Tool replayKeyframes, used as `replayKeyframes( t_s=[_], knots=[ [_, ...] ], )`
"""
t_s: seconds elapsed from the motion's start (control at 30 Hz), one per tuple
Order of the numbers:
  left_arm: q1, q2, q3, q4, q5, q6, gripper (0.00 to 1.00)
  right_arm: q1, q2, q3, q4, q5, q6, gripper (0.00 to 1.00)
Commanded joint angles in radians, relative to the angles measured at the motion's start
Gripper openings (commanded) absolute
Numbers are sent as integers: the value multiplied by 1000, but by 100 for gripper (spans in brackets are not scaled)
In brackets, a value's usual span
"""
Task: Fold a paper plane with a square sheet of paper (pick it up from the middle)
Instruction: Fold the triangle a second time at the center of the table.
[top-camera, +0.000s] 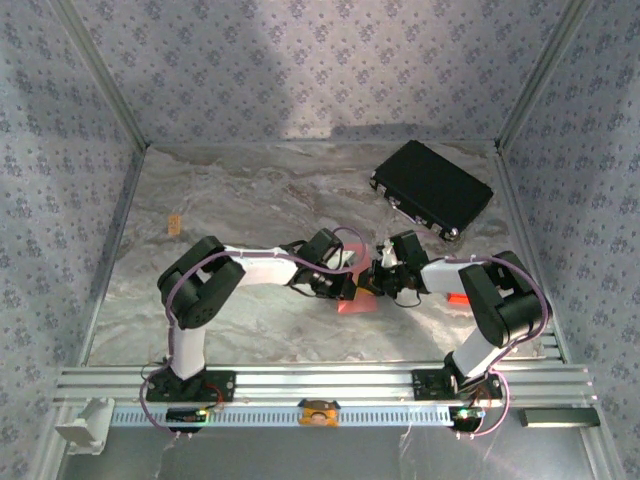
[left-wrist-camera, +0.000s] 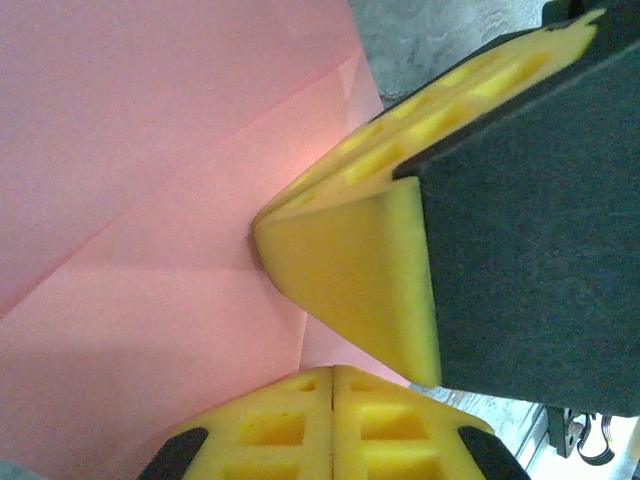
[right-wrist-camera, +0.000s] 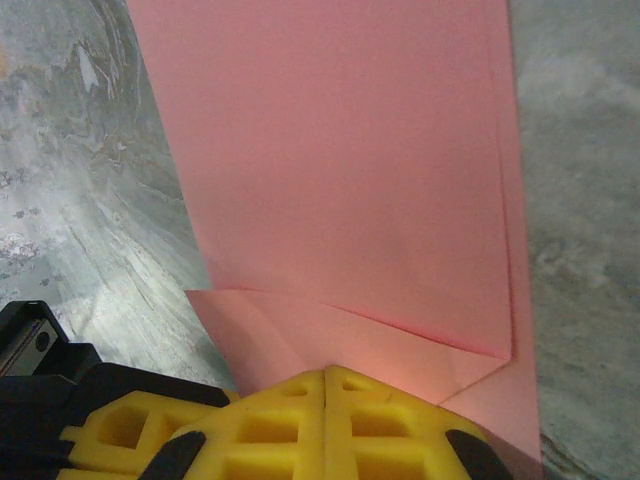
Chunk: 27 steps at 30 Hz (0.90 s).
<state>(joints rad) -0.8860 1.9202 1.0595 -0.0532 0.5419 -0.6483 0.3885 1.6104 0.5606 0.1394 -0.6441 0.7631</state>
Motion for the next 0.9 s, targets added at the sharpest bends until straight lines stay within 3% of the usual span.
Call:
replayKeyframes(
  t_s=[0.0, 0.53, 0.87],
  knots=[
    [-5, 3, -15, -29, -3, 17, 7, -7, 16, -20, -61, 64, 3, 0],
    [-40, -71, -113, -76, -28, 31, 8, -19, 16, -19, -76, 68, -6, 0],
    [-64, -102, -162, -133, -103, 49, 8, -20, 23, -19, -72, 64, -6, 0]
  ],
)
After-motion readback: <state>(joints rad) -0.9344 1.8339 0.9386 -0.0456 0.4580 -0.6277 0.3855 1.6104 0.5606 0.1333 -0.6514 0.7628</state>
